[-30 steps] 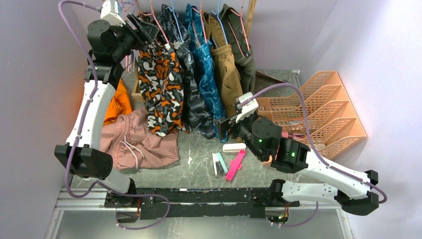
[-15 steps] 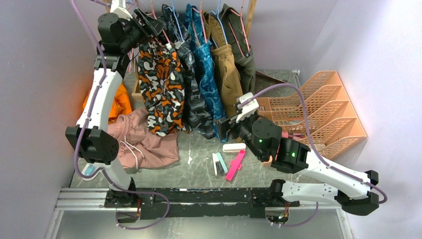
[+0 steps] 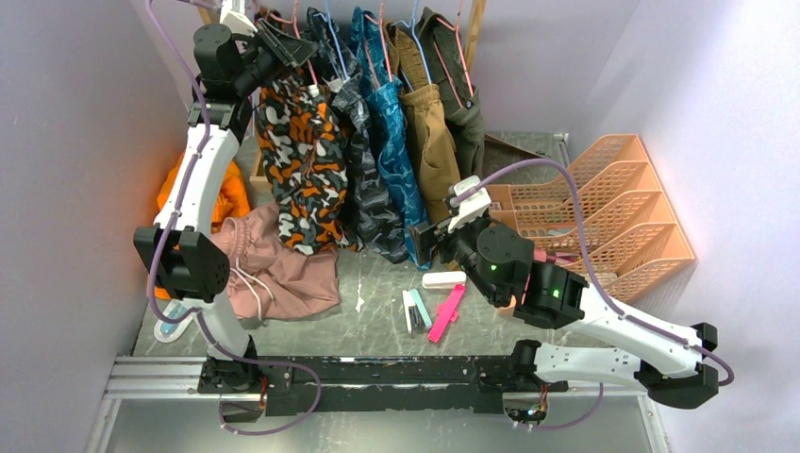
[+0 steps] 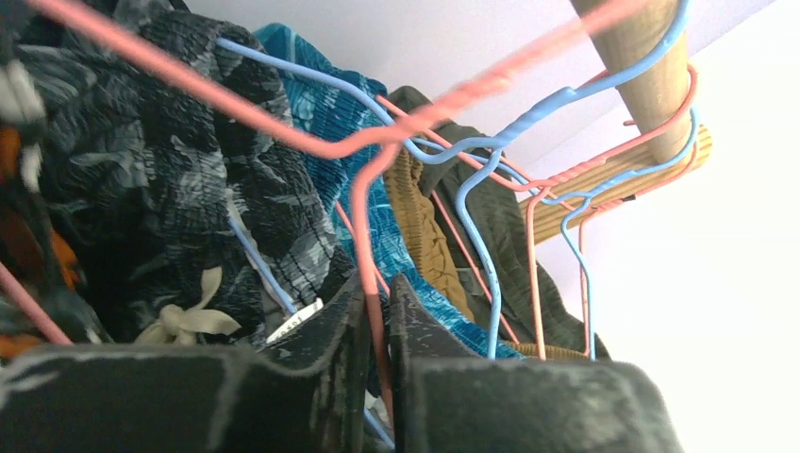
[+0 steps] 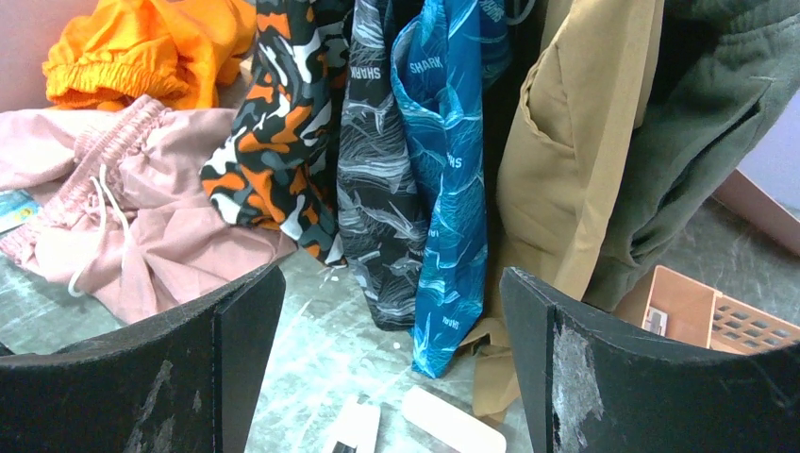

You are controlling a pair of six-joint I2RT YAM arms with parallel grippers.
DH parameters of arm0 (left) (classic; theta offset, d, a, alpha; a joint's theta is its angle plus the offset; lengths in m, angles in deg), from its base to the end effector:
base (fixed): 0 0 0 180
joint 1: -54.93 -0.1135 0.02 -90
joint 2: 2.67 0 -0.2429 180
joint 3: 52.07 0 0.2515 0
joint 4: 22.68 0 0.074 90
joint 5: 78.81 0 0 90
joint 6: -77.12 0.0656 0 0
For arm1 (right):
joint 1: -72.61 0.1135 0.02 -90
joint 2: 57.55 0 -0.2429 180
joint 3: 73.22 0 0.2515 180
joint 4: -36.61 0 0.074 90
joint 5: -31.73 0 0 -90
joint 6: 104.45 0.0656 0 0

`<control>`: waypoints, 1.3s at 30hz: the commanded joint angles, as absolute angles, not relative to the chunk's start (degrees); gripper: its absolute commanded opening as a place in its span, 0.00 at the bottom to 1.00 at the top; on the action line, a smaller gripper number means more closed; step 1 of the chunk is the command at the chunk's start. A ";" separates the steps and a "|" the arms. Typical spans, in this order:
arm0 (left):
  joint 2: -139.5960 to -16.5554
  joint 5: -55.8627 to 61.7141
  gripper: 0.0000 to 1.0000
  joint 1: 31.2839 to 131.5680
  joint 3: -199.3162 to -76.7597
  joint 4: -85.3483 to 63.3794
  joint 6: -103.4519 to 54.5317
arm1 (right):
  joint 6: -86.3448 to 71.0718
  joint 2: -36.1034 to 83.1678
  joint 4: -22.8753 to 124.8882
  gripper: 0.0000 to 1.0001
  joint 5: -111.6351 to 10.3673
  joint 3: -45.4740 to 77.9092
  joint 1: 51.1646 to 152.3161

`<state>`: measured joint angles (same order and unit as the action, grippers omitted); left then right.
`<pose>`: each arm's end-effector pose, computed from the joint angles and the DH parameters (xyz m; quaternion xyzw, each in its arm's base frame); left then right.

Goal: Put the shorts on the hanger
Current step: Adjust the hanger on the clothesline.

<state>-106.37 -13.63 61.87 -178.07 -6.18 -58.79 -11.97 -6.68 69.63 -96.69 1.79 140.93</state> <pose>0.4365 -0.0809 0.4584 -0.0681 0.6705 -0.4515 0.5848 0.1192 0.1895 0.3854 -0.2103 0.7185 0.1519 0.6453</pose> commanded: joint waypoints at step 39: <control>-85.62 -23.09 0.99 60.08 -161.03 -10.94 -63.13 | -13.22 -6.76 70.32 0.89 -97.85 3.19 140.75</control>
